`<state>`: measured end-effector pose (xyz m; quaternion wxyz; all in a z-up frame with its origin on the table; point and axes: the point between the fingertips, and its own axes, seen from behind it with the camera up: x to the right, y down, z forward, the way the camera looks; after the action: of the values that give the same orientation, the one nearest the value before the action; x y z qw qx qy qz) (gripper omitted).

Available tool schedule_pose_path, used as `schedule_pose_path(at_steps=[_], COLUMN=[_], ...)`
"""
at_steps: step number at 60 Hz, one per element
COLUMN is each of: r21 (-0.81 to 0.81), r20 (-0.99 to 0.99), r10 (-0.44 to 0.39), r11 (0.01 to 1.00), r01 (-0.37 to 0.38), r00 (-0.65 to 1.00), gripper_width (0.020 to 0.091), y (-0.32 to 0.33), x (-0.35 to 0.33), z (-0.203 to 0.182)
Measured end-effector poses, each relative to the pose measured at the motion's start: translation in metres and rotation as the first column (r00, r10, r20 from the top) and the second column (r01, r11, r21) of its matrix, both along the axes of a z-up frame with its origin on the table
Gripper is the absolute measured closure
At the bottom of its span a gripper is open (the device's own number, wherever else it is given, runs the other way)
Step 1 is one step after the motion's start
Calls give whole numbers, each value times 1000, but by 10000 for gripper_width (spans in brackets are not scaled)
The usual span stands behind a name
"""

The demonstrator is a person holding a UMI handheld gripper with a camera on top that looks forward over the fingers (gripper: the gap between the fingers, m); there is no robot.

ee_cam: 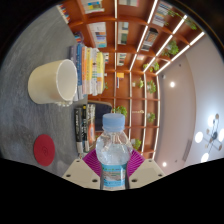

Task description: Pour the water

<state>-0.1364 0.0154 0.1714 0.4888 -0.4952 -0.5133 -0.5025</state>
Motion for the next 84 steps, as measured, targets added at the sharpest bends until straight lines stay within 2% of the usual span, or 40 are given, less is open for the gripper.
schedule_pose_path(at_steps=[8,14,18,28,41,48,53,58,62,63,69,72,77,84], r21=[31,69,84,98,87,48,0,-45,-75,-88,-199,-228,-242,-257], r20=[232,402,473,565,502,322,76,-235,-496,-565,-853,-915,-958,-965], r10=[35,26,-2,-22,-24,-5,1,27,45,41,-50,-112,-175,-226], r11=[999,996,996,994,996,999,1000,998,993,990,952,937,920,911], r01=[-43,-58,-43,-40,-23,-11,-1,-39,-94,-110,-234,-266,-309,-322], r00=[972,915,881,825,864,947,997,972,867,824,519,388,229,131], gripper_width=[827,827,827,828,826,825,824,824,824,805,797,796,797,796], y=[-1,2,2,5,6,3,0,-3,-6,-7,-10,-8,-15,-7], x=[-38,-52,-57,-63,-56,-49,-40,-34,-31,-31,-33,-37,-21,-20], z=[-3,-5,-6,-14,-17,-10,-7,3,6,7,-7,-23,-25,-52])
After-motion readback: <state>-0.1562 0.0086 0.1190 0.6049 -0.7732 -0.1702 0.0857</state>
